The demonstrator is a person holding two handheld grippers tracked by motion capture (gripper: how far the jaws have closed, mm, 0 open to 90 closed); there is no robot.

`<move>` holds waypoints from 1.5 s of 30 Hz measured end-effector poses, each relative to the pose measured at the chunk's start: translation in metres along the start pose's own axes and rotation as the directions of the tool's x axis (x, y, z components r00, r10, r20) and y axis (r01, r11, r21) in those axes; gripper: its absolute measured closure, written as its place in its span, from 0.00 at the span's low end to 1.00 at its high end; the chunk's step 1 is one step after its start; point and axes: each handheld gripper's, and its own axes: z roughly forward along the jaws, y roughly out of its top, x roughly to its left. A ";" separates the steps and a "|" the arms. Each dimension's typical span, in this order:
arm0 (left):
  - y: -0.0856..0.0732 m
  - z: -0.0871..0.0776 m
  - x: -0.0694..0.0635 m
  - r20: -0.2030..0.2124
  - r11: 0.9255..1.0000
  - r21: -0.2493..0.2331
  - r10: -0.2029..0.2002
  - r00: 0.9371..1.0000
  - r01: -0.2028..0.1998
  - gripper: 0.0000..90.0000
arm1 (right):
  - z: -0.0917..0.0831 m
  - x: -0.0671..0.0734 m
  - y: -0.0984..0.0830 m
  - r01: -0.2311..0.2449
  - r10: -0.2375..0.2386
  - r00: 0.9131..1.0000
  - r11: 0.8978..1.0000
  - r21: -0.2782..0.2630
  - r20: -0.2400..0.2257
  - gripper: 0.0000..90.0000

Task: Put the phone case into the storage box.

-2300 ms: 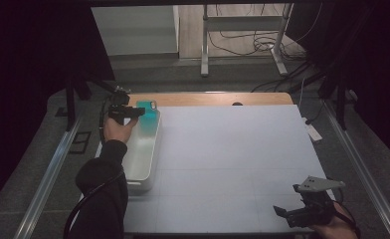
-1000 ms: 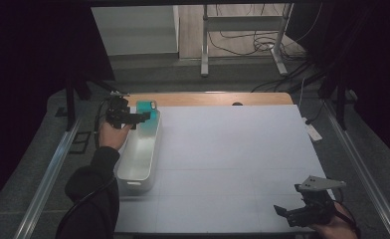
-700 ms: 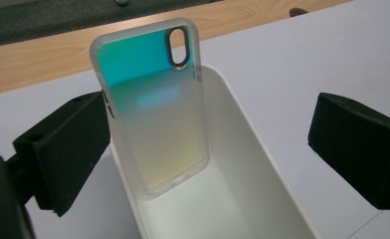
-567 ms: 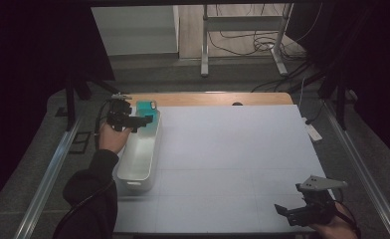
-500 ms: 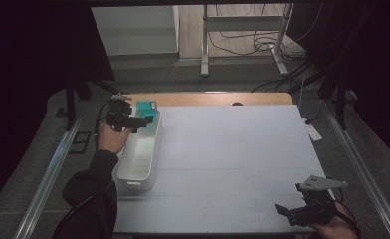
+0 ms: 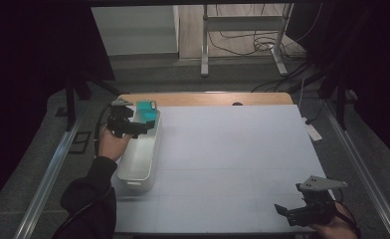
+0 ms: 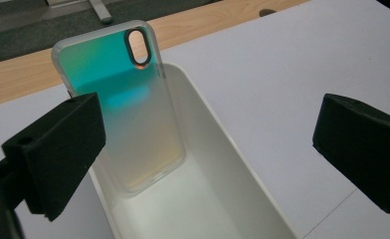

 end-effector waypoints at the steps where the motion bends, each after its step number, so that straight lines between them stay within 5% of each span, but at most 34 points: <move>1: -0.001 -0.001 -0.001 0.001 1.000 -0.003 0.002 1.000 -0.002 0.01 | 0.000 0.000 0.000 -0.001 0.001 1.000 1.000 0.001 0.000 0.00; 22: -0.014 -0.009 -0.025 0.047 0.999 -0.017 0.050 0.998 -0.049 0.01 | 0.000 0.000 0.000 -0.003 0.003 1.000 1.000 0.004 0.006 0.00; 34: -0.025 -0.014 -0.032 0.065 0.998 -0.033 0.046 0.997 -0.044 0.01 | 0.000 0.001 0.000 -0.003 0.003 1.000 1.000 0.002 0.011 0.00; 45: -0.035 -0.018 -0.044 0.083 0.994 -0.050 0.098 0.992 -0.094 0.00 | 0.000 0.001 0.000 -0.011 0.011 1.000 1.000 -0.004 0.027 0.00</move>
